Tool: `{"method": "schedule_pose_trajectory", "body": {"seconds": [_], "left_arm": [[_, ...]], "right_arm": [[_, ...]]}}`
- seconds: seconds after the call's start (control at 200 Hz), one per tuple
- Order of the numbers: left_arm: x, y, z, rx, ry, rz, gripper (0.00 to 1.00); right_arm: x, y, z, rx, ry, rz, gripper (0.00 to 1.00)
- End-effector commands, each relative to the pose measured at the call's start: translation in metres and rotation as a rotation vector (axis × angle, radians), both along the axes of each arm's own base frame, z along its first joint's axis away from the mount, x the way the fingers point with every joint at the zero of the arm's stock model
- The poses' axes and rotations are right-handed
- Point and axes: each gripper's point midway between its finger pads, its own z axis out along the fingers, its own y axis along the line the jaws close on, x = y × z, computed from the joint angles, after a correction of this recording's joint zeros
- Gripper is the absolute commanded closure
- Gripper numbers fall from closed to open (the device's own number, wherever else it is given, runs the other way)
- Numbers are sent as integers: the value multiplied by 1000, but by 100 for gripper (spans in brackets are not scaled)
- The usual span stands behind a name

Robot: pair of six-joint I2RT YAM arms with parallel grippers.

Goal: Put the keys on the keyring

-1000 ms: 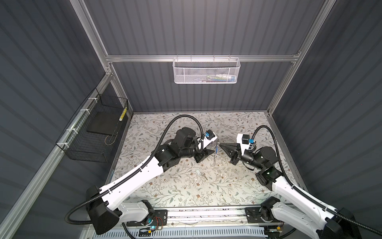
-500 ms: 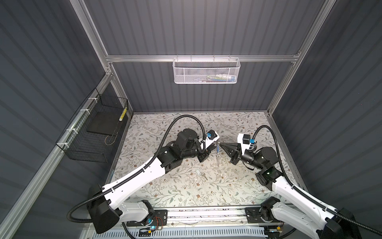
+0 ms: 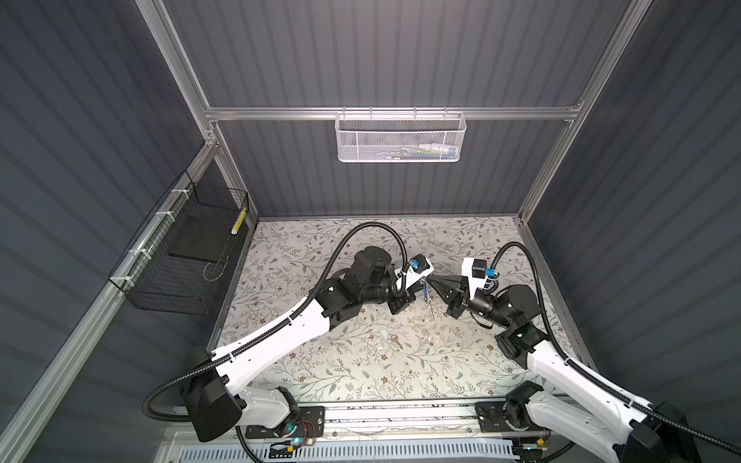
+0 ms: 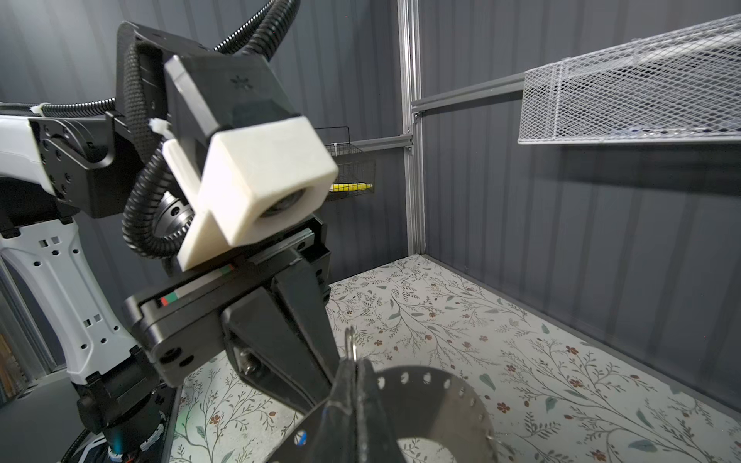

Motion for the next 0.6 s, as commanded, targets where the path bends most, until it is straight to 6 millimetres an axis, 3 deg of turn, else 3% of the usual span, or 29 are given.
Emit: {"method": "schedule_pose_trajectory", "body": {"seconds": [0.0,0.34,0.49,0.595], "left_arm": [[-9,-7,2,14,10,-65,100],[-23,-17,3,-6,56,-163,100],[-11,-2,9,8,2,-51,65],[-7,14,17,9,-42,11,53]], "right_arm": [[-5,-2,21,48,-64,4,100],[-5,-3,16,41,-79,-7,100],[-10,-4,13,42,-91,13,100],[-16,-2,11,39,-104,43,100]]}}
